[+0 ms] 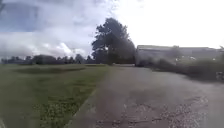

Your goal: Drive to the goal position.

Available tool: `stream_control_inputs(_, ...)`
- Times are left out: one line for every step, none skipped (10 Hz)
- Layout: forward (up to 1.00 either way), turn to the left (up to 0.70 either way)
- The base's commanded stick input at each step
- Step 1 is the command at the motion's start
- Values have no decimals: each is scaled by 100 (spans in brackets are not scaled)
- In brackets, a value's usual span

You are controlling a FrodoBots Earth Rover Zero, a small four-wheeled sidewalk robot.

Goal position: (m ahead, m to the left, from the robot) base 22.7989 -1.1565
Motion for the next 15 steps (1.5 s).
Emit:
stream_control_inputs(70,-14)
stream_control_inputs(70,-9)
stream_control_inputs(70,-4)
stream_control_inputs(70,-1)
stream_control_inputs(70,0)
stream_control_inputs(70,0)
stream_control_inputs(70,0)
stream_control_inputs(70,-2)
stream_control_inputs(70,-11)
stream_control_inputs(70,-21)
stream_control_inputs(70,-25)
stream_control_inputs(70,-25)
stream_control_inputs(70,-25)
stream_control_inputs(70,-25)
stream_control_inputs(70,-25)
